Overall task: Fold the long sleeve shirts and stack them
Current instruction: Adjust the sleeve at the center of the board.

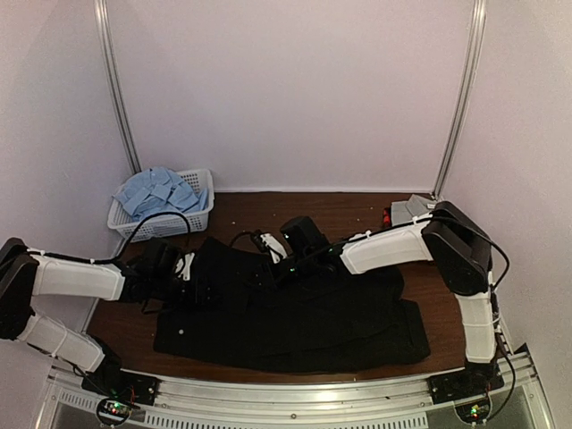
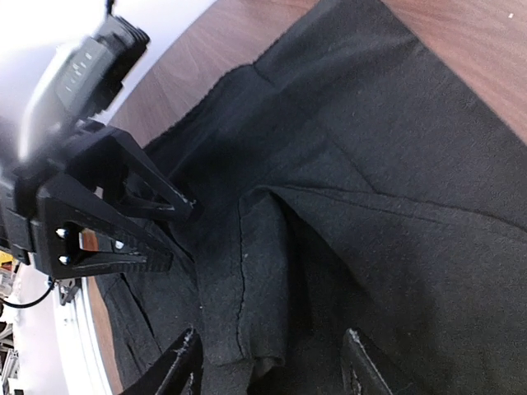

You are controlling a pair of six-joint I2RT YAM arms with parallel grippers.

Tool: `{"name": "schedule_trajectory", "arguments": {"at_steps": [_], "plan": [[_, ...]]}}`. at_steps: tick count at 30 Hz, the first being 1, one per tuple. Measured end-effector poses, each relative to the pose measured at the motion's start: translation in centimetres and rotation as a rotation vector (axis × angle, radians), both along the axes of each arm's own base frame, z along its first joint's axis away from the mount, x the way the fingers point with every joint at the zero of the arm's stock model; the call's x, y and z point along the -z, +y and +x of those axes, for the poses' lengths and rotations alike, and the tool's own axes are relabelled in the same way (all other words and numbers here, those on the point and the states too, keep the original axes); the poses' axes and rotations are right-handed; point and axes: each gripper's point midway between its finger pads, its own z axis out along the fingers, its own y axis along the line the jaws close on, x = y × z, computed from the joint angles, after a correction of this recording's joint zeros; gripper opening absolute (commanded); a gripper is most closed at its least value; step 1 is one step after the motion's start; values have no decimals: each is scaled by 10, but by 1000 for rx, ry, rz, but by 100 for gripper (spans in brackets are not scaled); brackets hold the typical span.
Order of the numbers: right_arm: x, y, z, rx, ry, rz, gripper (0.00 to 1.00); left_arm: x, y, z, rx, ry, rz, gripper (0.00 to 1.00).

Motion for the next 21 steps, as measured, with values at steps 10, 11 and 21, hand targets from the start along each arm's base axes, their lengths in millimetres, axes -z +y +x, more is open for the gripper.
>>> {"name": "schedule_trajectory", "arguments": {"at_steps": [10,11,21], "plan": [[29,9,-4,-13,56,-52,21,8,4,-6,-1,11,7,61],[29,9,-5,-17,60,-49,14,9,4,-6,-1,13,6,62],[14,18,-1,43,176,108,0,0,-4,-1,7,-23,-51,63]]}}
